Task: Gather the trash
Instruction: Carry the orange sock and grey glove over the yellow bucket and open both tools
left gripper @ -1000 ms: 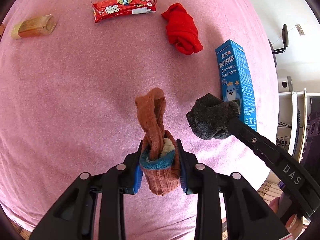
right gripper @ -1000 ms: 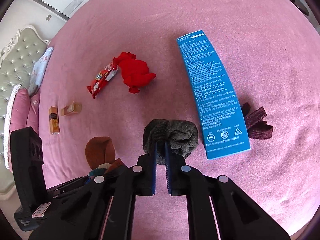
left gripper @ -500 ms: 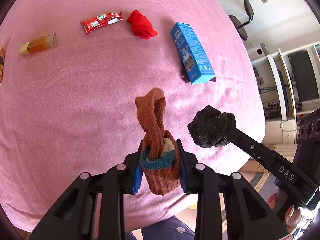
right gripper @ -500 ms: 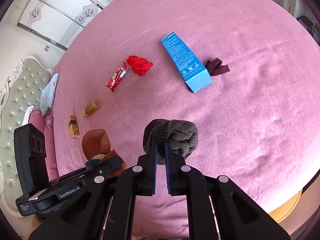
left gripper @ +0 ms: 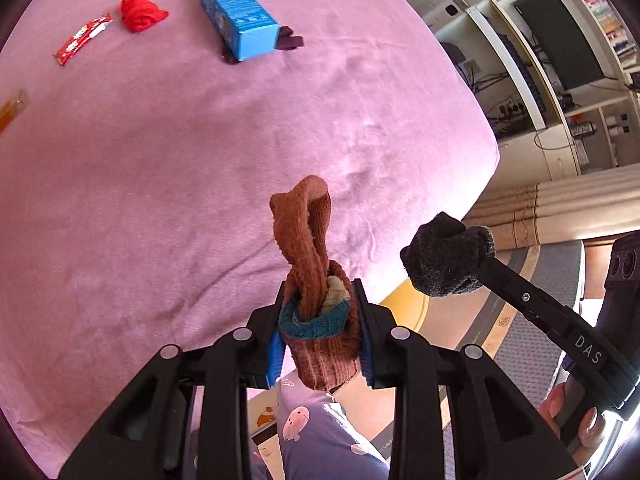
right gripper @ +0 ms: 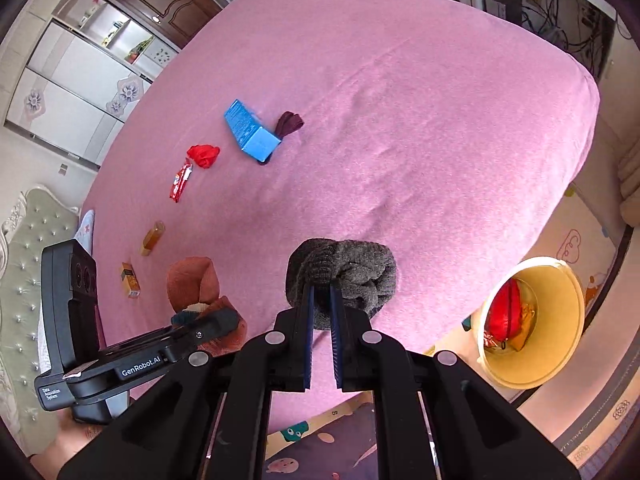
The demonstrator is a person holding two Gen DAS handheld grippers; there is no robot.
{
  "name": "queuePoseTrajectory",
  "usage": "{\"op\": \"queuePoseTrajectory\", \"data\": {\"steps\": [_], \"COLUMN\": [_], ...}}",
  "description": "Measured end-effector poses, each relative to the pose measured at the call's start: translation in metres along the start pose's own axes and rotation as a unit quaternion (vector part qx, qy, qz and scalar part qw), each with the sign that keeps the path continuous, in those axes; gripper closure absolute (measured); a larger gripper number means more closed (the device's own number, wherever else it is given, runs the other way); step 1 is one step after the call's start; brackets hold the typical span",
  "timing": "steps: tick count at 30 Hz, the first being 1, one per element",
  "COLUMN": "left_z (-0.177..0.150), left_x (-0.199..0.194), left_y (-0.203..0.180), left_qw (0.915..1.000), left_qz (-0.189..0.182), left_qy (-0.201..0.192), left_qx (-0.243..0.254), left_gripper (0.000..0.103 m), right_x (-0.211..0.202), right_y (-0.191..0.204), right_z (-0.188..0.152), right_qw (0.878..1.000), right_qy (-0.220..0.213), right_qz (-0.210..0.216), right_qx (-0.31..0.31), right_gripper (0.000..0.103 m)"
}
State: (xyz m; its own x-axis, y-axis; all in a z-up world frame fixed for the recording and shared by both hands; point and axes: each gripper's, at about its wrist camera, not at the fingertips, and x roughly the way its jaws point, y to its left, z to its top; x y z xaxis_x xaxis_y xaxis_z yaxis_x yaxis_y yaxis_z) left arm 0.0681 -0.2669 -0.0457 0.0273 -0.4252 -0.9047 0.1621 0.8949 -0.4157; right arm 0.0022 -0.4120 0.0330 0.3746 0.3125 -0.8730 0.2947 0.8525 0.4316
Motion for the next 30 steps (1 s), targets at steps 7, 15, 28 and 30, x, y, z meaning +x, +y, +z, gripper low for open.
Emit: {"op": "queuePoseTrajectory", "data": {"steps": [7,15,28,30], "left_z": [-0.013,-0.036,-0.079,-0.082], "left_x": [0.055,0.123,0.220,0.229], "left_y": [-0.097,-0.193,-0.262,-0.263], "left_qw": [0.9966,0.9874,0.9597,0.9579], "left_qz": [-0.001,0.002,0.031,0.027], "left_qy": [0.046,0.098,0.189,0.200], "left_qx": [0.069,0.124,0.205,0.205], "left_gripper": [0.073,0.073,0.073,0.073], "right_x": [-0.044,-0.077,-0.071,-0.067], "right_y": [-0.099,-0.197,-0.295,-0.302], "right_z": [-0.018,-0.034,-0.071,-0.074], "right_qw": [0.998,0.993,0.979,0.977], "right_qy": [-0.008,-0.011,0.013,0.018], "right_qz": [-0.022,-0.040,-0.054,-0.054], "right_qx": [0.057,0.112,0.197,0.204], "right_gripper": [0.095,0.095,0.095,0.095]}}
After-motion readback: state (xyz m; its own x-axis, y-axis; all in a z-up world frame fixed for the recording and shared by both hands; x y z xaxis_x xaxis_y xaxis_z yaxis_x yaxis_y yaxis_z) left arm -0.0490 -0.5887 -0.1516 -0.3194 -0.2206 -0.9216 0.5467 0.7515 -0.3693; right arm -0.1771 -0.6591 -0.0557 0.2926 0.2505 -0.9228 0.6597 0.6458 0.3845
